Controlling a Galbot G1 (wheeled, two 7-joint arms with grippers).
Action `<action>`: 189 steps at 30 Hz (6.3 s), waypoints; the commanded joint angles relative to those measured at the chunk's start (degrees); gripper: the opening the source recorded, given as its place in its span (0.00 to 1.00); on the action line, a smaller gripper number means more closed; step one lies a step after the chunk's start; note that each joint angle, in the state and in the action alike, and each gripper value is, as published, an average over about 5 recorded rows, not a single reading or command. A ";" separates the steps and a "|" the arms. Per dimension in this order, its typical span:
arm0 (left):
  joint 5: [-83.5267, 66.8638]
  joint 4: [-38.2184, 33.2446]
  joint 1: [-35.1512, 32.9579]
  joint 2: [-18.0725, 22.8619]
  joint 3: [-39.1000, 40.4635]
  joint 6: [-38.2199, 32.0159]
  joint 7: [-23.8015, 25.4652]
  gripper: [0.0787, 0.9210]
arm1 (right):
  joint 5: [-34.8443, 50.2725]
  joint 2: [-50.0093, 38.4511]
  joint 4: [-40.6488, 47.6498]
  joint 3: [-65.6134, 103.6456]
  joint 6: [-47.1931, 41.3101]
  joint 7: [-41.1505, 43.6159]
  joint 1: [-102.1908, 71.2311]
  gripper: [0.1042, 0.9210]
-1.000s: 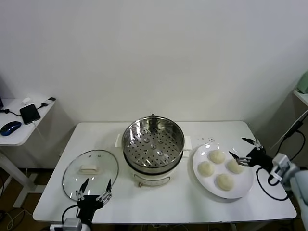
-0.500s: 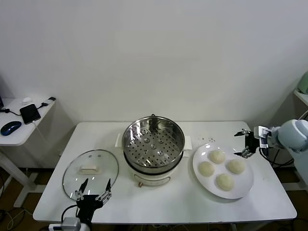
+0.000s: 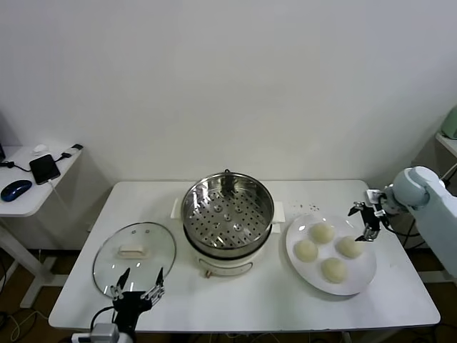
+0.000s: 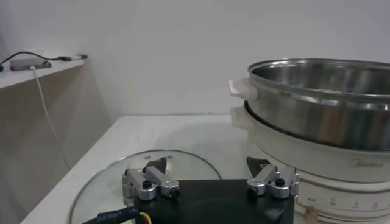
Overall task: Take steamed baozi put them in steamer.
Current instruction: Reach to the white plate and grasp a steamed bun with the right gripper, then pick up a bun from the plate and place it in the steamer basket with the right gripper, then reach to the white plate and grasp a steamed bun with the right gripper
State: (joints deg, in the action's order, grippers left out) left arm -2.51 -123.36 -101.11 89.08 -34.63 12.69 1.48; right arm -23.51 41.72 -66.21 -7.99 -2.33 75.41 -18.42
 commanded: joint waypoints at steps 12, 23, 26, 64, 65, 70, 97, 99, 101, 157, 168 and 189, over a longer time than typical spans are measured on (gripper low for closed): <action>-0.14 0.41 -0.59 -0.04 0.17 -0.32 -0.08 0.88 | -3.50 8.11 7.81 -2.58 1.44 -3.14 2.28 0.88; -0.10 0.87 -0.42 -0.03 0.31 -0.31 -0.07 0.88 | -4.35 9.71 10.15 -2.81 1.51 -3.86 2.33 0.88; -0.09 1.00 -0.35 0.00 0.46 -0.33 -0.09 0.88 | -4.40 10.10 10.76 -2.90 1.54 -4.23 2.37 0.88; 0.62 1.80 1.00 -0.59 2.22 -0.39 -0.91 0.88 | 16.92 4.72 6.64 -20.08 -6.08 1.63 26.13 0.53; 0.65 1.75 1.04 -0.69 2.29 -0.33 -0.93 0.88 | 18.74 5.15 6.87 -22.18 -6.46 2.13 28.65 0.53; 0.61 1.35 1.19 -1.19 2.37 -0.23 -1.10 0.88 | 27.07 9.92 9.77 -33.96 -7.44 4.63 40.93 0.53; -1.39 0.85 0.89 -1.92 1.59 -0.86 -2.54 0.88 | 21.75 41.31 28.75 -49.08 46.16 6.93 46.92 0.53; -1.40 0.80 0.87 -1.90 1.62 -0.89 -2.57 0.88 | 18.53 42.02 29.28 -48.79 46.90 2.51 45.58 0.53; -1.40 0.76 0.89 -1.89 1.65 -0.90 -2.59 0.88 | 15.32 42.74 30.33 -48.24 47.88 -1.21 44.23 0.53; -1.44 1.63 1.21 -1.39 2.58 -0.75 -3.03 0.88 | 24.99 34.57 22.06 -39.76 23.57 8.62 47.13 0.88; -3.22 1.42 2.71 -2.69 1.79 0.73 -2.01 0.88 | 32.78 9.88 -2.70 -41.70 -16.76 6.34 50.10 0.88; -4.53 0.86 2.45 -2.83 2.20 1.86 -0.67 0.88 | 32.69 -8.93 -16.96 -39.40 -28.89 -0.87 31.35 0.88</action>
State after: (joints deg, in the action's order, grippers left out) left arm -6.98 -122.72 -98.67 86.17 -32.68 14.42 0.66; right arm 8.35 40.02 -77.15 -48.22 -24.78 76.94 19.98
